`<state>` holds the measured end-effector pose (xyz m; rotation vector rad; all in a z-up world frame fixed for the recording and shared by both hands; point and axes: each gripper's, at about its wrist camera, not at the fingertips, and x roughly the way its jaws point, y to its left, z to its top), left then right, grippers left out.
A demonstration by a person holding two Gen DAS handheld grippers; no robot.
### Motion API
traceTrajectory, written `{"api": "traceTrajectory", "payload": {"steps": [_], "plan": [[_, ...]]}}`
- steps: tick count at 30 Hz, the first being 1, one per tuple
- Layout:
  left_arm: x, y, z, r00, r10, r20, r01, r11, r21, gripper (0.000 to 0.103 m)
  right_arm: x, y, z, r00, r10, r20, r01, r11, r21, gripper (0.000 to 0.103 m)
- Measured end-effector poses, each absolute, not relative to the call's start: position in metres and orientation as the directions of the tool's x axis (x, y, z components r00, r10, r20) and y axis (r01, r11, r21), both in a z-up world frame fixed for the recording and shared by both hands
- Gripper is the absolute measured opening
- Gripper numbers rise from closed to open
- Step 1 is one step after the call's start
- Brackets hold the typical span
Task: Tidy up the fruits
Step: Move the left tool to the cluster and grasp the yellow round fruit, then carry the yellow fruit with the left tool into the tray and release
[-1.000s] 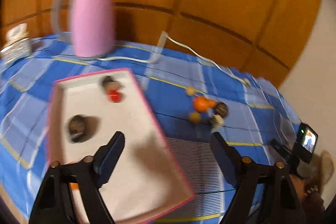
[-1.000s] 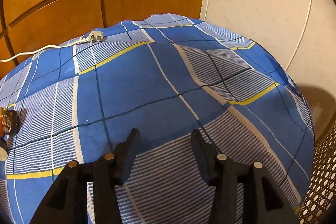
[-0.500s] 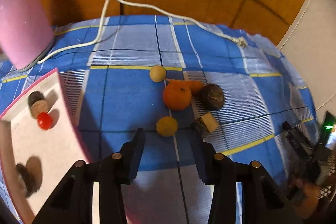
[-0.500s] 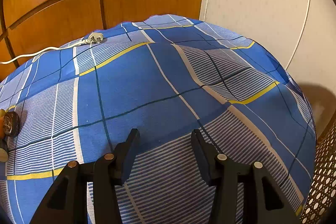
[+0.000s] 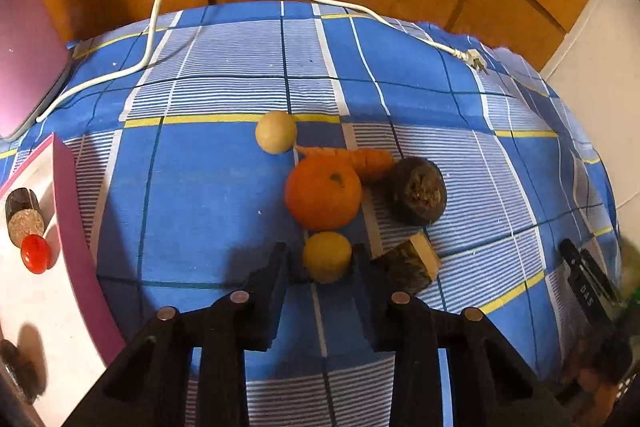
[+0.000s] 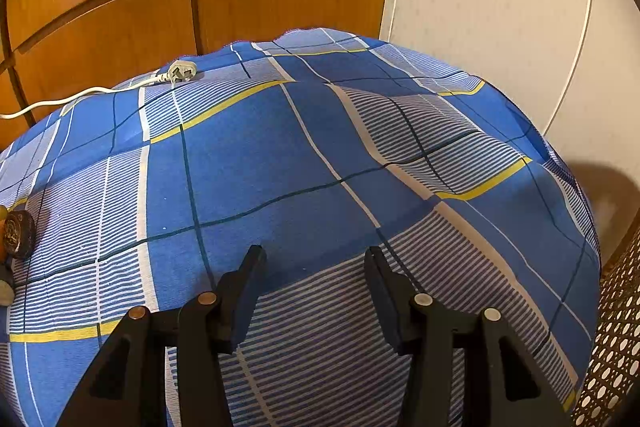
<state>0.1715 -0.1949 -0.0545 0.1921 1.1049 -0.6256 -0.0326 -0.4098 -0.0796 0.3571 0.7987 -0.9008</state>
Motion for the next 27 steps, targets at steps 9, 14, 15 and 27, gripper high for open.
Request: {"api": "traceTrajectory", "payload": {"steps": [9, 14, 15, 27], "plan": [[0.150, -0.173, -0.041, 0.332, -0.448, -0.830, 0.557, 0.803, -0.211, 0.024, -0.032, -0.410, -0.080, 0.362, -0.561, -0.745, 0.806, 0.589, -0.052, 0.052], [0.129, -0.155, -0.023, 0.354, -0.499, -0.791, 0.539, 0.800, -0.263, 0.024, -0.032, -0.410, -0.080, 0.362, -0.561, -0.745, 0.806, 0.590, -0.052, 0.052], [0.126, -0.151, -0.021, 0.354, -0.508, -0.785, 0.529, 0.801, -0.279, 0.024, -0.032, -0.410, -0.080, 0.363, -0.560, -0.745, 0.806, 0.590, -0.051, 0.052], [0.085, -0.085, -0.004, 0.427, -0.518, -0.742, 0.430, 0.838, -0.338, 0.024, -0.033, -0.410, -0.080, 0.365, -0.559, -0.744, 0.806, 0.590, -0.049, 0.052]]}}
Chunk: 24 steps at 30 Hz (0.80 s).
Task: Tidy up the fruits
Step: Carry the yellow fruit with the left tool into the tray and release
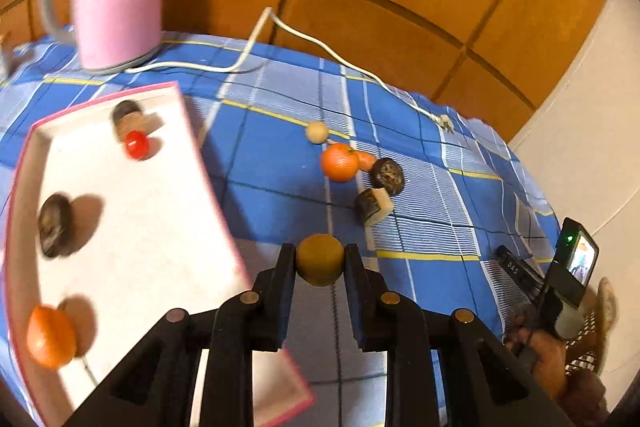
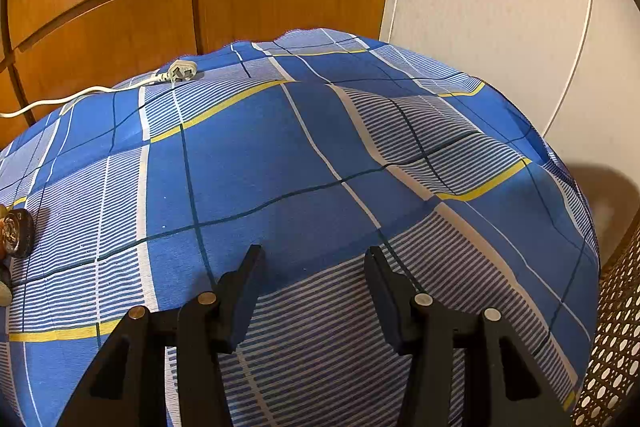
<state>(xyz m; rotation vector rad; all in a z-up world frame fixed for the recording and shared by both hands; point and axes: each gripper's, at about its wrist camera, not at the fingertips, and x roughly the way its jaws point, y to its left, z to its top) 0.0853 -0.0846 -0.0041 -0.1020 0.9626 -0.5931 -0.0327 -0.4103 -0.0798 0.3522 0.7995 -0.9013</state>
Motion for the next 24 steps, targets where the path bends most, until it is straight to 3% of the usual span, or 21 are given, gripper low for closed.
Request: {"api": "traceTrajectory", "payload": {"steps": [11, 24], "plan": [[0.071, -0.003, 0.002, 0.527, -0.455, -0.718, 0.274, 0.890, -0.364, 0.024, -0.033, -0.410, -0.080, 0.364, -0.560, -0.744, 0.806, 0.590, -0.050, 0.052], [0.111, 0.060, 0.019, 0.628, -0.395, -0.670, 0.133, 0.903, -0.408, 0.024, -0.032, -0.409, -0.079, 0.359, -0.564, -0.743, 0.805, 0.590, -0.059, 0.052]]}}
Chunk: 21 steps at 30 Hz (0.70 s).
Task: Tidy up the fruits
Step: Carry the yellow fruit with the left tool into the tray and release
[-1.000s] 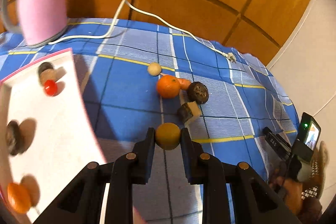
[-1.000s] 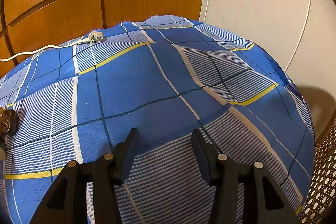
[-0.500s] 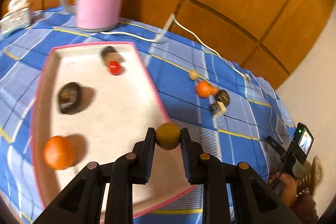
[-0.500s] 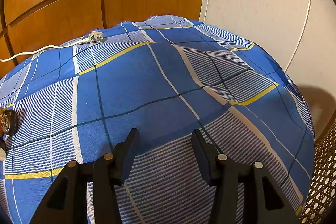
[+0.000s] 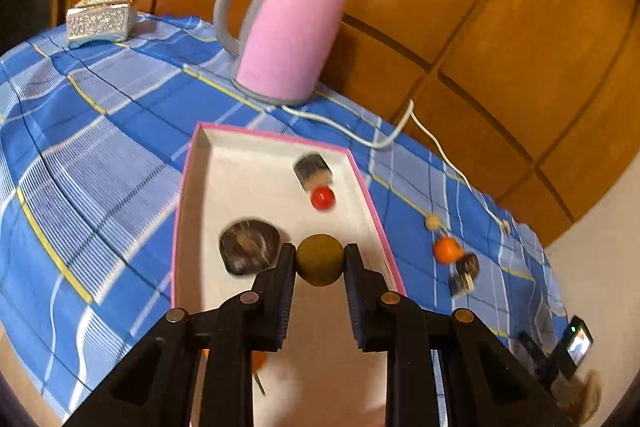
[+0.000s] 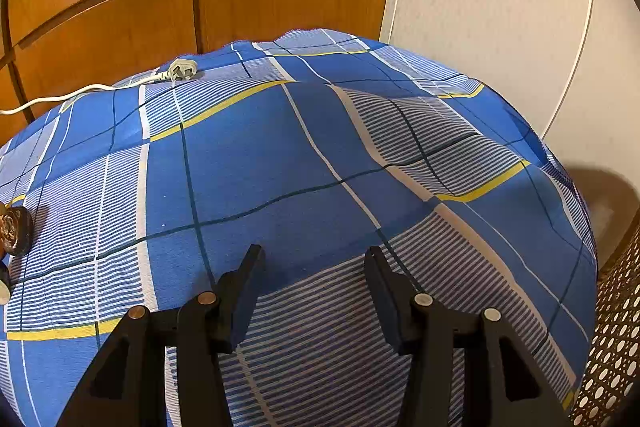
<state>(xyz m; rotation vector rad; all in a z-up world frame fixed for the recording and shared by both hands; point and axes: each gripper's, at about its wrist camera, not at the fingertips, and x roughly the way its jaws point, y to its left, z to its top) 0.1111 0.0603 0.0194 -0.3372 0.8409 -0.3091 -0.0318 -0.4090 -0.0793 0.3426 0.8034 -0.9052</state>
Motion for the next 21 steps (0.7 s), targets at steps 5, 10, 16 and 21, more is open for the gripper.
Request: {"api": "traceTrajectory", "payload": {"steps": [5, 10, 16, 21], "plan": [[0.132, 0.063, 0.020, 0.636, -0.373, -0.675, 0.109, 0.910, -0.400, 0.024, -0.032, -0.409, -0.079, 0.360, -0.564, -0.743, 0.805, 0.590, -0.058, 0.052], [0.158, 0.063, 0.017, 0.644, -0.334, -0.688, 0.082, 0.925, -0.372, 0.024, -0.032, -0.409, -0.079, 0.360, -0.564, -0.743, 0.805, 0.590, -0.058, 0.052], [0.185, 0.062, 0.008, 0.646, -0.284, -0.708, 0.051, 0.942, -0.331, 0.024, -0.032, -0.409, -0.079, 0.360, -0.564, -0.743, 0.805, 0.590, -0.058, 0.052], [0.204, 0.063, -0.008, 0.619, -0.254, -0.743, 0.002, 0.947, -0.322, 0.024, -0.032, -0.409, -0.079, 0.360, -0.564, -0.743, 0.805, 0.590, -0.058, 0.052]]}}
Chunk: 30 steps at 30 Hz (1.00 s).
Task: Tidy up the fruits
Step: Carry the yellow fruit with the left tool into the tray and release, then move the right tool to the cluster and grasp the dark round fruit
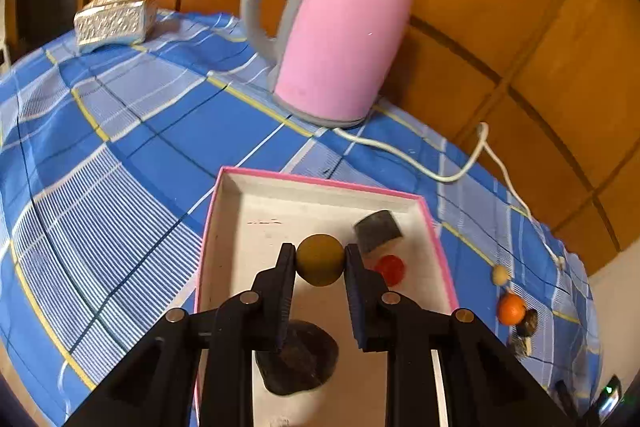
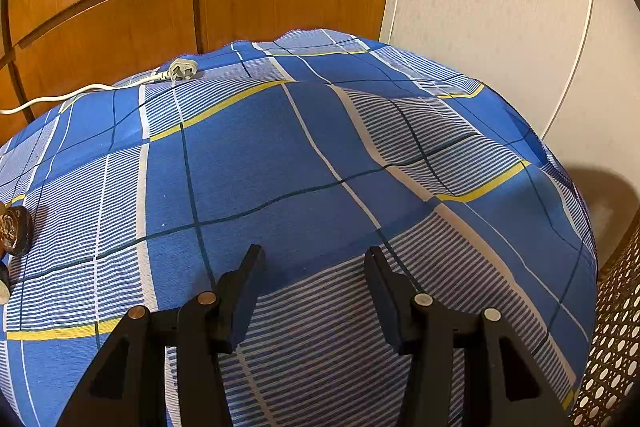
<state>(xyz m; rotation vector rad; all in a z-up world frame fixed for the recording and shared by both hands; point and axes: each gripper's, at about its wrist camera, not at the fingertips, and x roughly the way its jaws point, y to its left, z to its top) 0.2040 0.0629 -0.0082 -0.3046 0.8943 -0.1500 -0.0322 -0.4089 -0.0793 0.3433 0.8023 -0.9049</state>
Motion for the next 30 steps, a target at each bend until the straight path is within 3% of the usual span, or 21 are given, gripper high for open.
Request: {"api": "traceTrajectory", "payload": {"steps": [8, 14, 18, 30], "plan": [[0.219, 0.060, -0.025, 0.590, -0.213, -0.779, -0.061, 0.950, -0.306, 0.025, -0.032, -0.409, -0.079, 0.359, -0.565, -0.743, 0.805, 0.590, -0.060, 0.052], [0.215, 0.061, -0.028, 0.598, -0.164, -0.785, -0.108, 0.953, -0.282, 0.034, -0.033, -0.409, -0.079, 0.360, -0.565, -0.743, 0.805, 0.591, -0.059, 0.052], [0.194, 0.070, -0.016, 0.644, -0.154, -0.750, -0.121, 0.947, -0.299, 0.054, -0.033, -0.409, -0.079, 0.360, -0.565, -0.742, 0.805, 0.591, -0.059, 0.052], [0.083, 0.089, -0.001, 0.706, -0.168, -0.688, -0.088, 0.943, -0.321, 0.065, -0.034, -0.410, -0.079, 0.361, -0.564, -0.743, 0.804, 0.592, -0.059, 0.052]]}}
